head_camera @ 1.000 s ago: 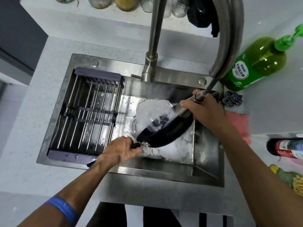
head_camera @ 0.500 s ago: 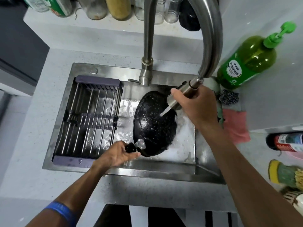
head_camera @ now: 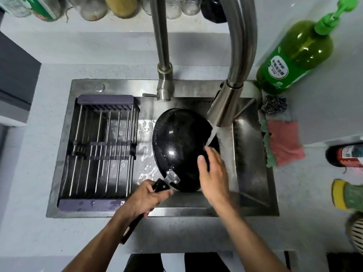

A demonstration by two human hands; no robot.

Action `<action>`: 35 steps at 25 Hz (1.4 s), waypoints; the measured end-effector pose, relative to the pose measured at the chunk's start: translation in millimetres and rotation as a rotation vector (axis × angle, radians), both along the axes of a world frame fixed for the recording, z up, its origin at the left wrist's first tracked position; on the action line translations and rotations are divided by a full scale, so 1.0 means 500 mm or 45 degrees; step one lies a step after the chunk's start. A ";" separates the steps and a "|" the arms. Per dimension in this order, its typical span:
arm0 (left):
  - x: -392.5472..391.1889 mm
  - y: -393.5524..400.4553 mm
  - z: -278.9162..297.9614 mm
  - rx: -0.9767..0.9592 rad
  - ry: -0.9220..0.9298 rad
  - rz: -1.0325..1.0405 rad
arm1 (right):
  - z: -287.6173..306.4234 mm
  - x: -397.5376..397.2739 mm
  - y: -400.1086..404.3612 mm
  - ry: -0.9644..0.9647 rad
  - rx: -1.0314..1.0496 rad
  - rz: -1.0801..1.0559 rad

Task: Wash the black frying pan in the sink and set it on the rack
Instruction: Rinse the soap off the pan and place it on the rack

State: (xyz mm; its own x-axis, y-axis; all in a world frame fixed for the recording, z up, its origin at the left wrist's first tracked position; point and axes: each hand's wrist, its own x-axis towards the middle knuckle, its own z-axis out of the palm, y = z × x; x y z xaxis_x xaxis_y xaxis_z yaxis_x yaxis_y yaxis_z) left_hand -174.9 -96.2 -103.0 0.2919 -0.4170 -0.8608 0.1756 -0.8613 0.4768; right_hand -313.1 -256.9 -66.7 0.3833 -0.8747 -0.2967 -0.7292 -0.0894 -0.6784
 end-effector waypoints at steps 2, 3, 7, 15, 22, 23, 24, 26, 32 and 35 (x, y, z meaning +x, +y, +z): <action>-0.013 0.007 -0.007 -0.024 0.043 -0.034 | -0.065 0.052 0.067 0.129 0.003 0.284; -0.021 0.003 -0.006 -0.053 0.043 -0.022 | -0.094 0.071 0.049 0.106 -0.036 0.342; -0.044 -0.017 0.007 -0.160 0.031 -0.047 | -0.122 0.063 -0.105 0.159 0.246 -0.042; -0.042 -0.029 0.009 -0.109 0.006 -0.186 | -0.059 0.099 -0.103 0.098 0.125 0.015; -0.035 -0.026 0.044 -0.193 0.013 -0.290 | -0.068 0.118 -0.150 0.079 0.212 -0.198; -0.034 -0.029 0.049 -0.203 -0.008 -0.312 | -0.054 0.125 -0.148 0.118 0.225 -0.249; -0.034 -0.035 0.053 -0.192 -0.041 -0.330 | -0.037 0.135 -0.130 0.157 0.169 -0.101; -0.032 -0.044 0.056 -0.171 -0.065 -0.320 | -0.009 0.149 -0.099 0.106 0.083 0.254; -0.027 -0.034 0.071 -0.166 -0.063 -0.370 | -0.002 0.168 -0.134 0.267 0.220 -0.019; -0.037 -0.030 0.073 -0.135 -0.093 -0.360 | 0.011 0.169 -0.094 0.038 0.038 0.350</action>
